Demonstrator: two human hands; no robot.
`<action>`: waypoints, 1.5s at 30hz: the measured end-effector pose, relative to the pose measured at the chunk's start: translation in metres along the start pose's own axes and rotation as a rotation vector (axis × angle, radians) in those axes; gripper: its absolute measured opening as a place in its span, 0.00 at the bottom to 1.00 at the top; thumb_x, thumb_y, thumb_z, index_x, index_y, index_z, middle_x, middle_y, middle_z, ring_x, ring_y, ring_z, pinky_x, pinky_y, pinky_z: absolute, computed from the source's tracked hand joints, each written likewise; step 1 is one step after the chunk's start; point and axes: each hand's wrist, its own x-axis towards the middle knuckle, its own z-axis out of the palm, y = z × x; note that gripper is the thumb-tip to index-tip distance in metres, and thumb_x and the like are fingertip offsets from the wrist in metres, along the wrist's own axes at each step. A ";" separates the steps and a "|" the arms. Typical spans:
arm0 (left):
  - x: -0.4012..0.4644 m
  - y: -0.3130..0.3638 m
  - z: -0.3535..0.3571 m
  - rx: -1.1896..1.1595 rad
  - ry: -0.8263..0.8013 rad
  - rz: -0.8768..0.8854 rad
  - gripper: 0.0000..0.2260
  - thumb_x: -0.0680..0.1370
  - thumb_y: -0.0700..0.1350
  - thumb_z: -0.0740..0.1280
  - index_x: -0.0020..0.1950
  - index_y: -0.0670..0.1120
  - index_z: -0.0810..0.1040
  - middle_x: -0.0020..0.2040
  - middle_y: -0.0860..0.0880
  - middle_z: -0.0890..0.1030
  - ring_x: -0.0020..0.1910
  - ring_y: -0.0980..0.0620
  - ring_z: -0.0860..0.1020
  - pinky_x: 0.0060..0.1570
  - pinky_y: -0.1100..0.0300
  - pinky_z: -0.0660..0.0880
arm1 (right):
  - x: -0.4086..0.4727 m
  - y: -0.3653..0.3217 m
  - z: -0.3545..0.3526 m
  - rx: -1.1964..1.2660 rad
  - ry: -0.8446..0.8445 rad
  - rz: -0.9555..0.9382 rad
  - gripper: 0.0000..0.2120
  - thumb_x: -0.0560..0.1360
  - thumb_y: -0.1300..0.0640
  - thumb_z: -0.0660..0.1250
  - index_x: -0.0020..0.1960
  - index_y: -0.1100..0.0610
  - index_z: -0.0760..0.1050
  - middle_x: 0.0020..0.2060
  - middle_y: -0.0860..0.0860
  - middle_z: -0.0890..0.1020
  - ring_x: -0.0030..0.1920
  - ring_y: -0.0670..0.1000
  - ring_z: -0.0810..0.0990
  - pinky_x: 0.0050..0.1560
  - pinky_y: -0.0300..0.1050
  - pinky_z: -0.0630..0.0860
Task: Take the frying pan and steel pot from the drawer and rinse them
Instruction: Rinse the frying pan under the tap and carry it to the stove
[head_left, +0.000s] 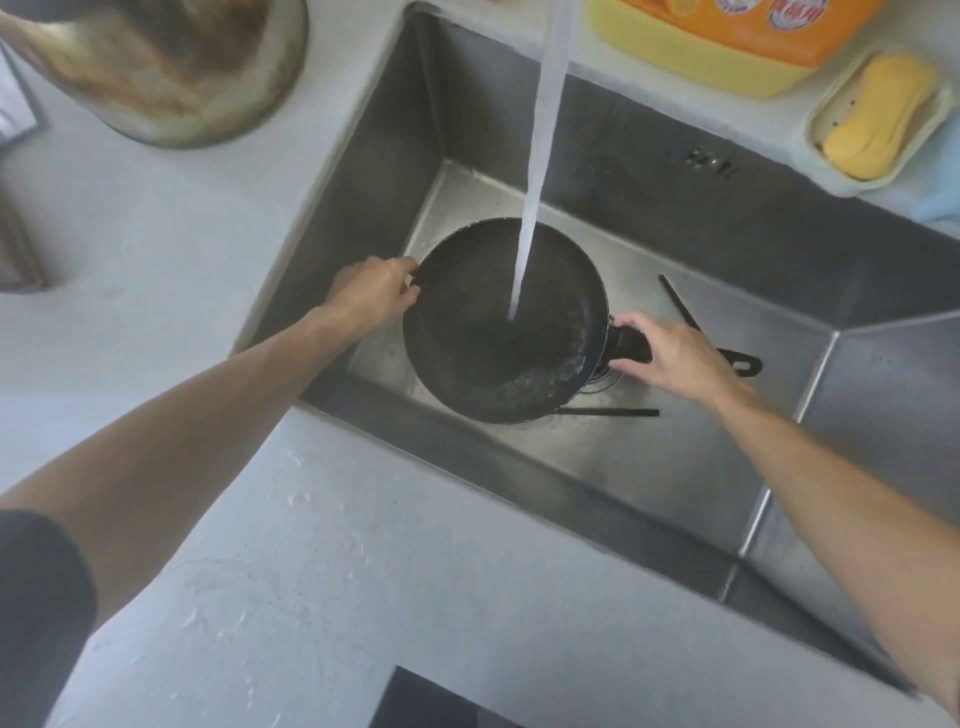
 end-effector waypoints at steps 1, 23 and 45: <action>0.003 -0.001 0.001 -0.006 -0.078 -0.031 0.16 0.80 0.48 0.60 0.67 0.48 0.70 0.59 0.46 0.81 0.57 0.40 0.78 0.51 0.51 0.72 | 0.001 0.000 0.001 0.004 0.019 -0.011 0.24 0.71 0.49 0.71 0.65 0.52 0.70 0.58 0.53 0.80 0.54 0.56 0.80 0.50 0.46 0.71; 0.017 0.066 -0.107 -0.744 0.774 0.091 0.30 0.77 0.57 0.64 0.75 0.47 0.61 0.57 0.53 0.74 0.50 0.57 0.76 0.49 0.64 0.76 | 0.016 0.009 0.016 -0.011 0.036 0.028 0.20 0.69 0.45 0.70 0.58 0.46 0.69 0.52 0.46 0.82 0.48 0.53 0.82 0.43 0.44 0.71; 0.017 0.132 -0.106 -0.219 0.923 0.585 0.12 0.81 0.48 0.58 0.63 0.50 0.73 0.60 0.47 0.76 0.56 0.53 0.76 0.48 0.53 0.78 | 0.017 0.006 0.020 -0.014 0.076 0.061 0.22 0.68 0.46 0.69 0.60 0.48 0.69 0.52 0.47 0.82 0.49 0.54 0.81 0.43 0.44 0.69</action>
